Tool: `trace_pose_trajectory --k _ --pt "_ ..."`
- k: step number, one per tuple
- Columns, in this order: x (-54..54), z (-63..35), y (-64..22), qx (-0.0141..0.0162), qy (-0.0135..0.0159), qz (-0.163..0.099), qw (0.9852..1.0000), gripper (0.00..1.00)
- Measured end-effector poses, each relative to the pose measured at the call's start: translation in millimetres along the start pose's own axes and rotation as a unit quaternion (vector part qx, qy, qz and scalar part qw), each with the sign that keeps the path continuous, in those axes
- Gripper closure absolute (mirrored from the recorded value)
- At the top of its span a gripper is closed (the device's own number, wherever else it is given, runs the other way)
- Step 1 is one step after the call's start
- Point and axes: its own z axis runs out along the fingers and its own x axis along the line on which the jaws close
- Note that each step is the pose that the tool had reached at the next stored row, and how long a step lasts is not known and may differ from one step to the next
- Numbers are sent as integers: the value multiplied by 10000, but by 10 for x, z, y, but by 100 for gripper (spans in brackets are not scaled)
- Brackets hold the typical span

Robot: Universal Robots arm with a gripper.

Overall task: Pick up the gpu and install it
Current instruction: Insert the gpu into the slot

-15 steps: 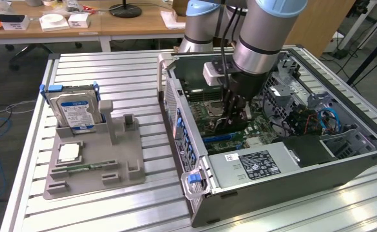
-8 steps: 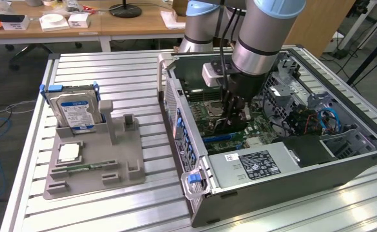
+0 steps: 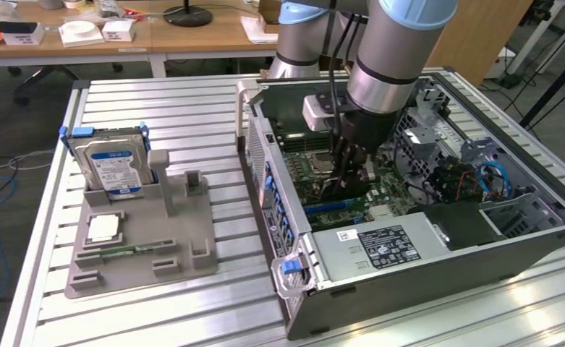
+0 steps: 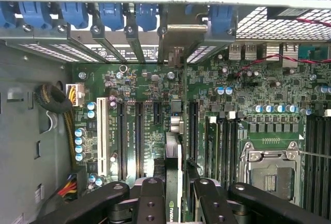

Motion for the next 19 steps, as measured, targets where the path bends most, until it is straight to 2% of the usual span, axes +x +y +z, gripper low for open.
trace_pose_trajectory --k 19 --pt "3 80 -19 0 0 -2 10000 74"
